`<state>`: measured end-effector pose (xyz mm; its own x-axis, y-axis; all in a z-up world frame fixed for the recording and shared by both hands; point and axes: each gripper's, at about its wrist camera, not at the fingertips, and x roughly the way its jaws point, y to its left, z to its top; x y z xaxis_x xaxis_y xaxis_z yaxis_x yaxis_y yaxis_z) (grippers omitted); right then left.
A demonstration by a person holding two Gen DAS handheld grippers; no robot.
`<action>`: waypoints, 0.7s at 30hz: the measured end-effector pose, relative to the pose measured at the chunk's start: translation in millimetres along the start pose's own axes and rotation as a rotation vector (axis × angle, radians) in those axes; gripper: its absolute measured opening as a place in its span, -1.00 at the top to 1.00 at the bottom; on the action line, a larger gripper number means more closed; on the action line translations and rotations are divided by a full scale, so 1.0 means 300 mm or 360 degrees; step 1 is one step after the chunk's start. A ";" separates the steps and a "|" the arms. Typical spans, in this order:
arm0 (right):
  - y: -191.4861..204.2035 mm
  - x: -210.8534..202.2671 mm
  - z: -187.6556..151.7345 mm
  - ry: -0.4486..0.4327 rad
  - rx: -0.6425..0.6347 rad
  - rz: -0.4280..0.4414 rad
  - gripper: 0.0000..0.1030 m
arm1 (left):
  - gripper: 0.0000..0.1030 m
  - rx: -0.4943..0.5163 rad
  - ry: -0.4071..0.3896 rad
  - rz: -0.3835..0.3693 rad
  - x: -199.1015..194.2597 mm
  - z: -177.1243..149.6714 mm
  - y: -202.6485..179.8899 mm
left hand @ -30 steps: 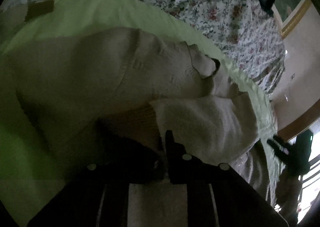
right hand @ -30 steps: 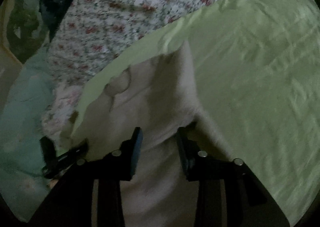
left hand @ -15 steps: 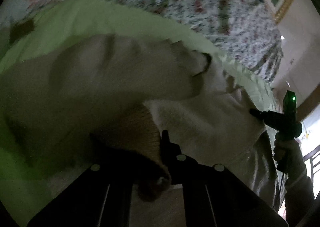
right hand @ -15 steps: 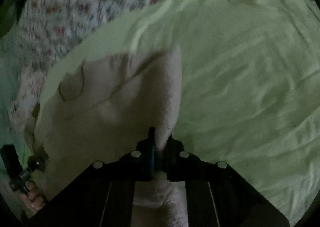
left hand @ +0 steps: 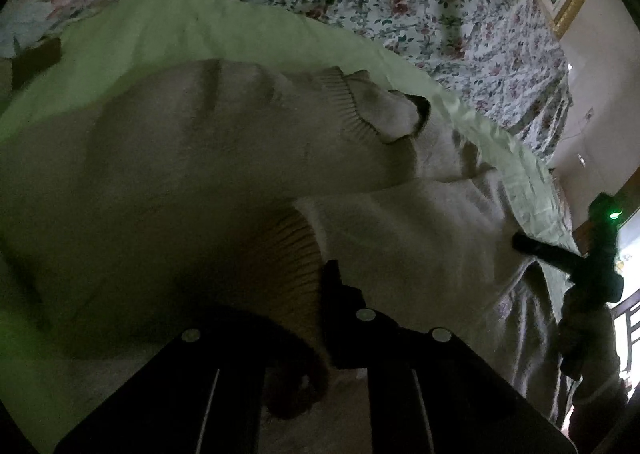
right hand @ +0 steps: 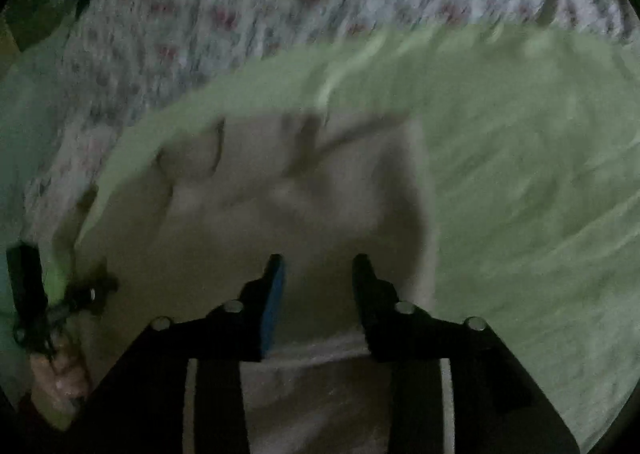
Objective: Fold small clothes
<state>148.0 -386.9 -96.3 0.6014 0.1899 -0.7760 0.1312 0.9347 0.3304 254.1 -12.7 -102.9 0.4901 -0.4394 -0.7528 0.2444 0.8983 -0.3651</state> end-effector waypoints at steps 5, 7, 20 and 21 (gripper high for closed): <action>-0.101 -0.024 -0.031 -0.0037 0.0216 -0.0058 0.44 | 0.77 -0.0010 -0.0008 0.0077 -0.082 -0.034 0.081; -0.084 -0.073 -0.043 -0.0104 0.0204 -0.0125 0.30 | 0.78 -0.0034 -0.0018 0.0104 -0.122 -0.044 0.118; 0.099 -0.156 -0.277 0.0018 0.0109 0.0240 -0.13 | -0.42 -0.0082 -0.0291 0.0602 -0.451 0.114 0.367; 0.114 -0.151 -0.294 0.0046 0.0099 0.0260 -0.13 | -0.55 -0.0071 -0.0306 0.0650 -0.458 0.147 0.390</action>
<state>55.7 -337.1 -97.4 0.5962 0.3470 -0.7240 0.0826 0.8705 0.4852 252.2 152.5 -18.0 0.6865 -0.0379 -0.7262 -0.0357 0.9957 -0.0858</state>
